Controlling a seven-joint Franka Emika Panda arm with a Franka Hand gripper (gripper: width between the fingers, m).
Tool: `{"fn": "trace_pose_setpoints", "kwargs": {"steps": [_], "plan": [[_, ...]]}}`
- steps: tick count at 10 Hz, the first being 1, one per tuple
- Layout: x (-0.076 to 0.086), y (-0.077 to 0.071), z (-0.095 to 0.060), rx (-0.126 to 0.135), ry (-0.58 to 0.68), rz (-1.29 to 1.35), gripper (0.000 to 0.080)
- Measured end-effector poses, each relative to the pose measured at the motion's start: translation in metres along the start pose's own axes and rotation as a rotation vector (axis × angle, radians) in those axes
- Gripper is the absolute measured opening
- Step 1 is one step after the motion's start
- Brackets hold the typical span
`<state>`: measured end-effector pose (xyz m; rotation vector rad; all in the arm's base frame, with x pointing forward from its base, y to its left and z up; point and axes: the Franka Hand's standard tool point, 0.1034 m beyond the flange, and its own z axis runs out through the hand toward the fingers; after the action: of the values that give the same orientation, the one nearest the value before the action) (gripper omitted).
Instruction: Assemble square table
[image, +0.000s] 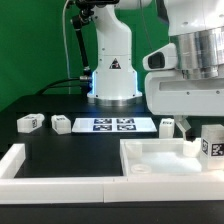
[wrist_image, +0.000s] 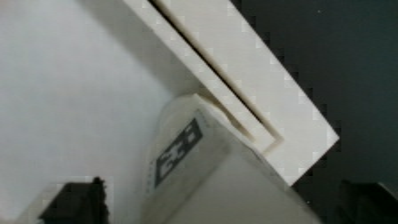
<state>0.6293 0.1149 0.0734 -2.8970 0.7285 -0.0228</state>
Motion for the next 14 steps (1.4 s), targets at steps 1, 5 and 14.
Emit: {"fn": "trace_pose_setpoints", "kwargs": {"steps": [1, 5, 14], "plan": [[-0.0014, -0.0049, -0.0013, -0.023, 0.023, -0.221, 0.0649], [-0.0012, -0.0051, 0.0001, -0.023, 0.028, -0.286, 0.0621], [-0.0016, -0.0042, 0.0044, 0.043, -0.039, 0.986, 0.0294]]}}
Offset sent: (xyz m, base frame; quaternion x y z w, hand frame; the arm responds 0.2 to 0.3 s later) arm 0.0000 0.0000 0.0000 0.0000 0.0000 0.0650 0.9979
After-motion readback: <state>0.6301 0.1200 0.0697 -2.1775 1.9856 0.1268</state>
